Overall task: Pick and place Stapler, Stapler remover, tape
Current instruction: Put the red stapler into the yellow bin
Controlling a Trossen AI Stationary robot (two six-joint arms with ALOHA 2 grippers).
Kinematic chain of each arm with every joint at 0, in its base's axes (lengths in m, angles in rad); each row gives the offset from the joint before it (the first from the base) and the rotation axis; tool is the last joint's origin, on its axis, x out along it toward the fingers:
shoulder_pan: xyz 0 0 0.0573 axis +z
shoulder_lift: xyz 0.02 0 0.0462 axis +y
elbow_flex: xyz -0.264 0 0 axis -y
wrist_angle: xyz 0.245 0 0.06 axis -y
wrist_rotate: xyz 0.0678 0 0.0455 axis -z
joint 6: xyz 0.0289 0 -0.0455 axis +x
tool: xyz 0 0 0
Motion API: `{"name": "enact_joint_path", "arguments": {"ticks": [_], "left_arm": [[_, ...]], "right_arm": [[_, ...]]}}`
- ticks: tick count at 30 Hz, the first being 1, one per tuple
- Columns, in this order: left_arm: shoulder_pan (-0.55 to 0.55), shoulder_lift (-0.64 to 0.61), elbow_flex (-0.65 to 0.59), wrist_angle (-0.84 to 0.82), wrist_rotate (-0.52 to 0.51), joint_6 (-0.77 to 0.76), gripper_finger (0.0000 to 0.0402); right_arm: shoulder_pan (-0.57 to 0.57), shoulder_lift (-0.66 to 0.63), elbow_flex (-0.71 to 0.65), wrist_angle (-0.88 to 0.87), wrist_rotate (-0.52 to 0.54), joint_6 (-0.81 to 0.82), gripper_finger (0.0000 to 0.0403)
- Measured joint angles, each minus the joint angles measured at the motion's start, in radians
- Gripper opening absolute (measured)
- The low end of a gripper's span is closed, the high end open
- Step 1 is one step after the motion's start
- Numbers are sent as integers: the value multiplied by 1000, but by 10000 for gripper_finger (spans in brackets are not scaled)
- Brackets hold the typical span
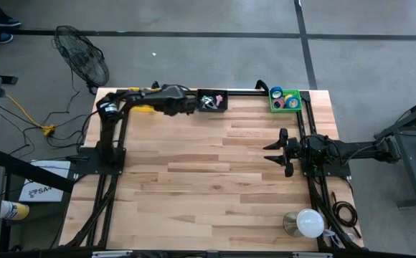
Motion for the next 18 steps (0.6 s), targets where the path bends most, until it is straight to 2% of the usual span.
{"name": "enact_joint_path", "arguments": {"ticks": [6,18], "left_arm": [[157,0,-98,116,47,63,92],[358,-18,-131,538,290,482,92]], "right_arm": [[0,0,0,0,0,0,165],[0,0,0,0,0,0,165]]}}
